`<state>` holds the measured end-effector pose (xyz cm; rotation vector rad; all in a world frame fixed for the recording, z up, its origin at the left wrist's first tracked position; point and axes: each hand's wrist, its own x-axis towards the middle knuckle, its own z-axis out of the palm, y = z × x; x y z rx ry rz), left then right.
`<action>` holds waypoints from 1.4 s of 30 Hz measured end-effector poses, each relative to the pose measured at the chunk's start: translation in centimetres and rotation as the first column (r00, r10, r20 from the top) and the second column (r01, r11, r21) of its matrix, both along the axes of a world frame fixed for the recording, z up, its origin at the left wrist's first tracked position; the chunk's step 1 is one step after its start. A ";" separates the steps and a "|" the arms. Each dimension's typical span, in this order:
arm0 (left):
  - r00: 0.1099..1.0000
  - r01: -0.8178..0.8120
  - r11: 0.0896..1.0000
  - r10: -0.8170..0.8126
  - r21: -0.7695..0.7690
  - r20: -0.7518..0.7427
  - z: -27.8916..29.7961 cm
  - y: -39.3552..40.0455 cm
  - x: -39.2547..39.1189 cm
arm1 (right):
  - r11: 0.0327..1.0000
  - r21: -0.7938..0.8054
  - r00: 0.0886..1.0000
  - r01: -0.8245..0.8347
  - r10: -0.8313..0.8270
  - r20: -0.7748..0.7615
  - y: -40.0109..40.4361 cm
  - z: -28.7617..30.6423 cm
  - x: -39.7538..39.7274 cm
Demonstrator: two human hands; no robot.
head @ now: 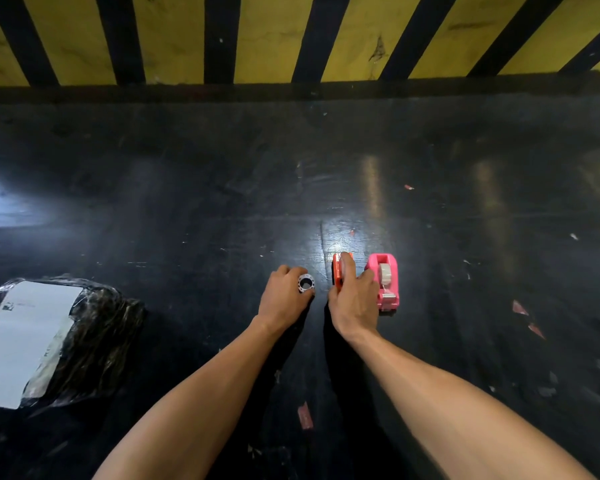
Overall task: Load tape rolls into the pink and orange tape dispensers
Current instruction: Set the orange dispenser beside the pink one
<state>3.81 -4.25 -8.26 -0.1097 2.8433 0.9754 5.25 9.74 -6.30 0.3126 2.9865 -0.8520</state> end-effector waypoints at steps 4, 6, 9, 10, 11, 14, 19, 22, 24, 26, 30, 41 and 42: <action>1.000 0.005 1.000 -0.005 -0.001 -0.011 -0.3 0.0 0.3 | 0.999 -0.052 0.998 0.014 -0.010 0.069 0.1 0.1 0.0; 1.000 0.005 1.000 -0.005 -0.004 -0.016 -0.3 -0.1 0.4 | 0.991 -0.127 0.996 0.030 -0.019 0.084 0.0 0.8 0.6; 1.000 0.006 1.000 -0.006 -0.008 -0.014 -0.2 -0.1 0.7 | 0.985 -0.172 1.000 0.023 -0.023 0.002 0.1 2.0 3.3; 1.000 0.007 1.000 -0.008 -0.010 -0.015 -0.2 -0.1 0.8 | 0.991 -0.136 0.999 -0.003 -0.002 -0.039 0.6 2.3 4.6; 1.000 0.008 1.000 -0.008 -0.011 -0.016 -0.3 -0.1 0.9 | 0.996 -0.081 0.998 -0.041 0.036 -0.058 1.2 2.4 5.7; 1.000 0.008 1.000 -0.008 -0.011 -0.014 -0.3 0.0 1.0 | 0.956 0.203 0.977 -0.210 0.196 0.088 4.9 2.4 8.1; 1.000 0.006 1.000 -0.006 -0.002 -0.013 -0.4 0.0 1.2 | 0.874 0.361 0.821 -0.324 0.071 0.566 10.3 2.8 9.0; 1.000 0.020 1.000 -0.020 0.000 0.009 -0.3 -0.1 1.8 | 0.893 0.315 0.751 -0.321 0.038 0.659 10.5 3.0 8.9; 0.998 0.047 0.994 -0.050 -0.102 -0.025 -0.4 -0.5 2.7 | 0.872 0.298 0.757 -0.389 0.118 0.643 9.8 2.9 8.7; 0.995 0.046 0.969 -0.066 -0.242 -0.076 -0.9 -1.5 4.0 | 0.868 0.213 0.749 -0.448 0.235 0.620 8.4 2.9 8.3; 0.999 -0.016 0.914 0.002 -0.405 -0.037 -3.1 -4.4 7.1 | 0.856 -0.070 0.737 -0.512 0.479 0.476 3.2 4.0 6.4; 0.989 -0.149 0.884 0.138 -0.442 -0.057 -4.2 -4.7 9.6 | 0.712 0.192 0.735 -0.676 0.671 0.097 -8.0 2.3 -3.2; 0.989 -0.147 0.885 0.136 -0.442 -0.056 -4.2 -4.7 9.6 | 0.692 0.226 0.726 -0.686 0.675 0.134 -8.2 2.0 -3.4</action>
